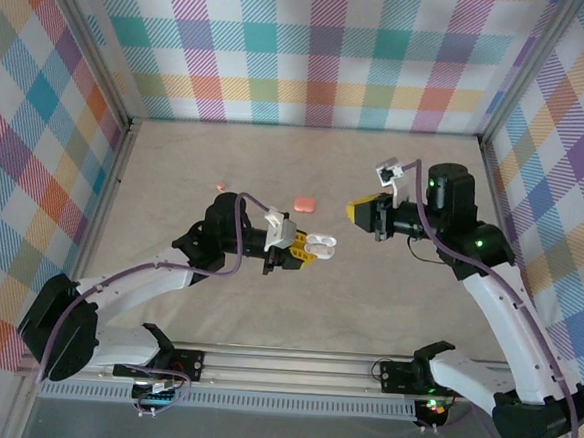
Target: Insert the wireless bluetooth earbuds into the charging case
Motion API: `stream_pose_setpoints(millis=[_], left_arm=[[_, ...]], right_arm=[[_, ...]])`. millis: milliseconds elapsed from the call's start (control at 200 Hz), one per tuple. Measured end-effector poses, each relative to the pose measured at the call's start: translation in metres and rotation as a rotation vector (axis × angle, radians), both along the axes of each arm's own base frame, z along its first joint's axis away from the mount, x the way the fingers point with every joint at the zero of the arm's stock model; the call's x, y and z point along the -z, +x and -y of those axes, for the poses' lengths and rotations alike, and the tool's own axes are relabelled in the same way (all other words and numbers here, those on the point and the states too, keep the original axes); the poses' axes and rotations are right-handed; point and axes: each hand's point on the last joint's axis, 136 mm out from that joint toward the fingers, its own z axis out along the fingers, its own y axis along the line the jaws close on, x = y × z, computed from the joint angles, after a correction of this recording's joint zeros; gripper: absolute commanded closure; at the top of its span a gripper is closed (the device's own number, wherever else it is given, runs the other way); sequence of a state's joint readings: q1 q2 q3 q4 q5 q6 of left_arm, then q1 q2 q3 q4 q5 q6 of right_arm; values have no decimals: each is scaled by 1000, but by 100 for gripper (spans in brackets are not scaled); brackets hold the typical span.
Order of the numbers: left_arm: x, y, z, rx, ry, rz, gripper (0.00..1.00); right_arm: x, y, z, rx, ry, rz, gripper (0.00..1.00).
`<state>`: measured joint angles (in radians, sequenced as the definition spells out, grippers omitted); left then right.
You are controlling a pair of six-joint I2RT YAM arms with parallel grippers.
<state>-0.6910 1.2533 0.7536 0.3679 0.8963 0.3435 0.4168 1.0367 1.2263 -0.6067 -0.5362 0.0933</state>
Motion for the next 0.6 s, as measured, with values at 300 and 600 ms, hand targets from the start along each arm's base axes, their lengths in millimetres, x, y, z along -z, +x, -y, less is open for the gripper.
stream_pose_setpoints(millis=[300,600], left_arm=[[-11,1,6,70,-7,-36,100],[-9,0,4,78,36,-50,100]], right_arm=[[-8,-26,-29,-200,-57,105,91],[-2,-47,-30,-341,-134,251,93]])
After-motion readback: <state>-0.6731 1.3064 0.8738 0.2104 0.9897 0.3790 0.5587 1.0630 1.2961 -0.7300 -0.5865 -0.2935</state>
